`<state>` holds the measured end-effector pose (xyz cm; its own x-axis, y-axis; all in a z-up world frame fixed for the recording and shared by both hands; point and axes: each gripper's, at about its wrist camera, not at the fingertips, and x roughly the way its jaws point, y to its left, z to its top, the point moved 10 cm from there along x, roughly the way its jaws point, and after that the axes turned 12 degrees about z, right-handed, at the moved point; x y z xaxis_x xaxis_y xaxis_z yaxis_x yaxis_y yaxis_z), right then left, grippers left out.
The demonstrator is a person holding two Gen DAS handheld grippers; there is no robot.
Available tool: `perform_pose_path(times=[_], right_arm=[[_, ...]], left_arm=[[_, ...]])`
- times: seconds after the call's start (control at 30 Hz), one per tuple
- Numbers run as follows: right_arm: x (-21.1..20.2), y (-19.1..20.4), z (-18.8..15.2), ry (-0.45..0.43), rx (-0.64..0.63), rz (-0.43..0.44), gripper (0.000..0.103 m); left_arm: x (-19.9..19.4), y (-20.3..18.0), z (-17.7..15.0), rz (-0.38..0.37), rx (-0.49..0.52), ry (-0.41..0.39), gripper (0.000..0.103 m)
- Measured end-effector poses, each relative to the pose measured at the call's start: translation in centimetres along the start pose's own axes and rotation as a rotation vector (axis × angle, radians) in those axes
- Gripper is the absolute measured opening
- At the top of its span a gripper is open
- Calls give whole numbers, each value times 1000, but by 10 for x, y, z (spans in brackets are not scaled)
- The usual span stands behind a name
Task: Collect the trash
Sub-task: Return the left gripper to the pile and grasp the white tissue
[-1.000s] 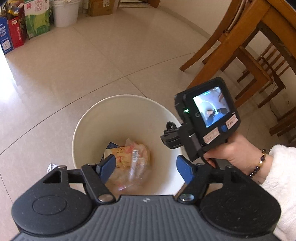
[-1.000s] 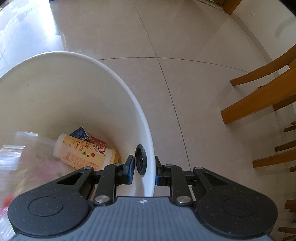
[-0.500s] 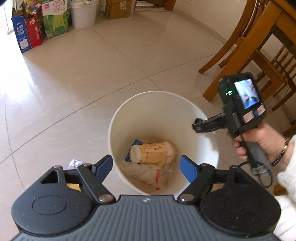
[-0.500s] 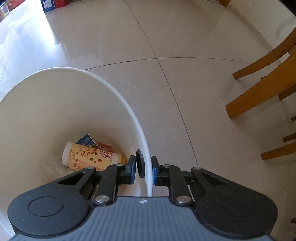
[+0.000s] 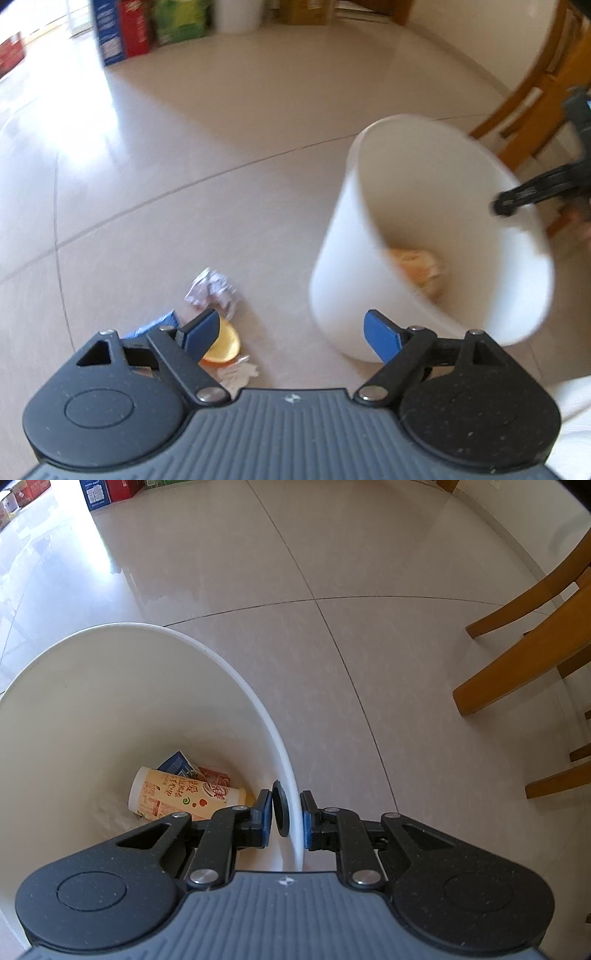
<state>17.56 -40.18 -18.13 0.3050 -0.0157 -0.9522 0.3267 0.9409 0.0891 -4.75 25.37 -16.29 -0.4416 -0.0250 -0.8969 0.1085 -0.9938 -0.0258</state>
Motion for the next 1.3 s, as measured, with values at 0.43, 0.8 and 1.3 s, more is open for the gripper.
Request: perform_pose_path(times=[0.43,0.8,1.3], right_arm=[[-1,3,-3,-14,-47,-19,19],[-2,2,-2,-21,-43,5,18],[-2,2,-4,-21,-46,5,18]], left_arm=[[107,21,-85,185,-64,14,87],[161,29,-118,263,-223,11,85],[186,37,-116,284,-324,30,59]])
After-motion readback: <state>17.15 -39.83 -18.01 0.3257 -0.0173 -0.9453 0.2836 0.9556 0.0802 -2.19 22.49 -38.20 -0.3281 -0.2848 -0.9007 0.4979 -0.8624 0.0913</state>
